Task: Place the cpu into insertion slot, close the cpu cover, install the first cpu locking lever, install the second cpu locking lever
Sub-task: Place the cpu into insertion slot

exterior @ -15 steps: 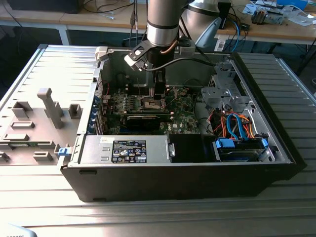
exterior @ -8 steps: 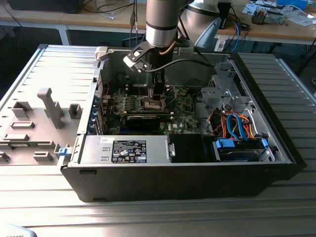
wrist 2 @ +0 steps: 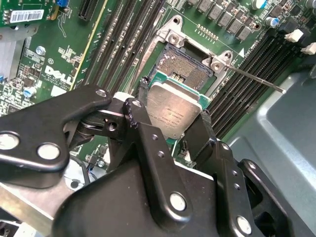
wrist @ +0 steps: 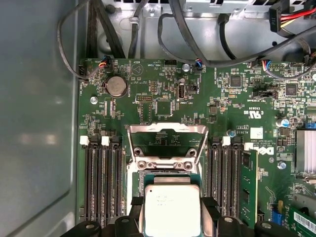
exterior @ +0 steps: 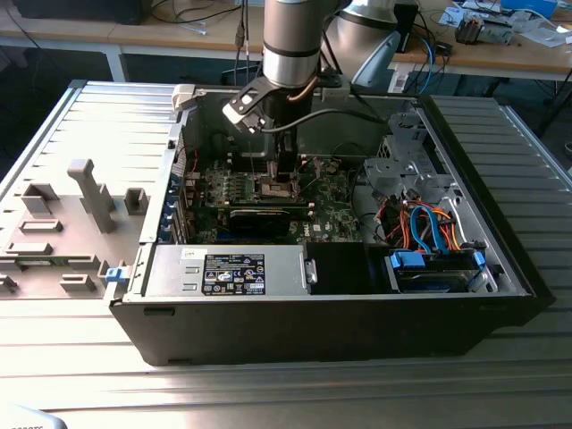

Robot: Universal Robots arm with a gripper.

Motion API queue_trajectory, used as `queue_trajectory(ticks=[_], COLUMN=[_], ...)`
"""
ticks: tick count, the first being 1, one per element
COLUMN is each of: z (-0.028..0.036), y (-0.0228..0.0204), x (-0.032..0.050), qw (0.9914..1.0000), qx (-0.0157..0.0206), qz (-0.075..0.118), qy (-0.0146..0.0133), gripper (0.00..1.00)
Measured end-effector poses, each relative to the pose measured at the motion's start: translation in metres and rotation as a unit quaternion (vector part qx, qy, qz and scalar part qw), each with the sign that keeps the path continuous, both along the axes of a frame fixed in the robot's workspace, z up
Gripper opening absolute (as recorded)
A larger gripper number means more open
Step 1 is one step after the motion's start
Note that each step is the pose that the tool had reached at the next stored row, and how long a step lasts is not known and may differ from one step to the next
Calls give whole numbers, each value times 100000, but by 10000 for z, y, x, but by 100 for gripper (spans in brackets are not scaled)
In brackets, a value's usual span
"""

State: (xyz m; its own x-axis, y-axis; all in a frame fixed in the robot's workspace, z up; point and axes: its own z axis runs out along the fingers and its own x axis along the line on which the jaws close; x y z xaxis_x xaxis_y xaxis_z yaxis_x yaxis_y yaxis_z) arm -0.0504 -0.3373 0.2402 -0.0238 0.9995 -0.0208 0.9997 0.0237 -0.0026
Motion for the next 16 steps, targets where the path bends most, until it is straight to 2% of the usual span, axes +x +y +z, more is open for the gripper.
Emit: queue_trajectory(ticks=[4, 9, 16], z=[-17, -27, -44], y=[-1, -1, 0], x=[-8, -18, -23], qw=[99998, 99998, 99998], qx=[-18, -158, -168], qz=[585, 606, 597], qy=[9, 10, 9], gripper=[54, 54, 54])
